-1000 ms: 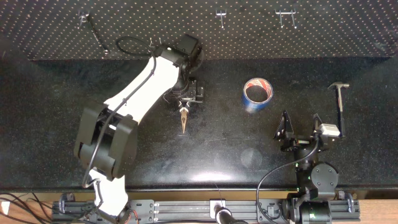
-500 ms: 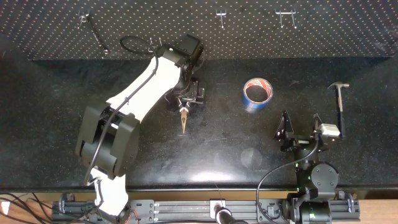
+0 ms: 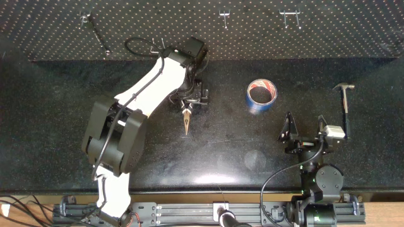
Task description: Place Tools Onto Pegboard
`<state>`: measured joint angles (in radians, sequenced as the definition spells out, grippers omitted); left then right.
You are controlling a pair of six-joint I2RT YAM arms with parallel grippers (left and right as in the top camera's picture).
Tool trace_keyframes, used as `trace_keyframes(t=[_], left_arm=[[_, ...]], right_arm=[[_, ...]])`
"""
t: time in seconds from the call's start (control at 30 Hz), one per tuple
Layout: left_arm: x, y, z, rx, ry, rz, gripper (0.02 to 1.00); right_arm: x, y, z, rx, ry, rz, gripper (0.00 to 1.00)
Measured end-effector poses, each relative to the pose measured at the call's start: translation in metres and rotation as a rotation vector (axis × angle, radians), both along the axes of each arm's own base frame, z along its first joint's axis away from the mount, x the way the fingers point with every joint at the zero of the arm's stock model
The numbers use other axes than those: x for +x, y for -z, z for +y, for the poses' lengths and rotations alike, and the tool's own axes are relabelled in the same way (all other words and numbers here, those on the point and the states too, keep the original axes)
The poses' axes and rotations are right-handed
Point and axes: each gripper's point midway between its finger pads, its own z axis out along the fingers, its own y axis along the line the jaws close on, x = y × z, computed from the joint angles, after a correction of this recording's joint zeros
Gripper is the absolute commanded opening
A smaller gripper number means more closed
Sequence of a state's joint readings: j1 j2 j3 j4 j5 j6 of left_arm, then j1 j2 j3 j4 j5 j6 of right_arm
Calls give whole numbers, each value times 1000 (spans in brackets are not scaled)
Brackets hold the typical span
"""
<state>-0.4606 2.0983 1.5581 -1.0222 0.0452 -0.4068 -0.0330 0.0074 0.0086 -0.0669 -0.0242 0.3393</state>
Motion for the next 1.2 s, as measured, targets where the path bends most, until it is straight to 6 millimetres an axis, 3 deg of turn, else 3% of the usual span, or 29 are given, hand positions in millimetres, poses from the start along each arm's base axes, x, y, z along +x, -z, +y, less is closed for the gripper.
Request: trace_keyframes(t=[0.27, 0.3, 0.4, 0.5, 0.6, 0.7, 0.77, 1.2], left_arm=[[3, 1, -1, -4, -44, -7, 976], [3, 1, -1, -4, -44, -7, 849], [3, 1, -1, -5, -53, -7, 601], [3, 2, -1, -4, -55, -6, 542], [3, 2, -1, -4, -55, -6, 362], [3, 2, -1, -5, -59, -6, 104], [3, 2, -1, -4, -59, -6, 29], [5, -2, -3, -12, -56, -21, 29]], right_arm=[[0, 0, 0, 0, 0, 0, 974], [0, 0, 0, 0, 0, 0, 976], [0, 0, 0, 0, 0, 0, 976], [0, 0, 0, 0, 0, 0, 976], [0, 0, 0, 0, 0, 0, 976], [0, 0, 0, 0, 0, 0, 974], [0, 0, 0, 0, 0, 0, 974], [0, 0, 0, 0, 0, 0, 976]])
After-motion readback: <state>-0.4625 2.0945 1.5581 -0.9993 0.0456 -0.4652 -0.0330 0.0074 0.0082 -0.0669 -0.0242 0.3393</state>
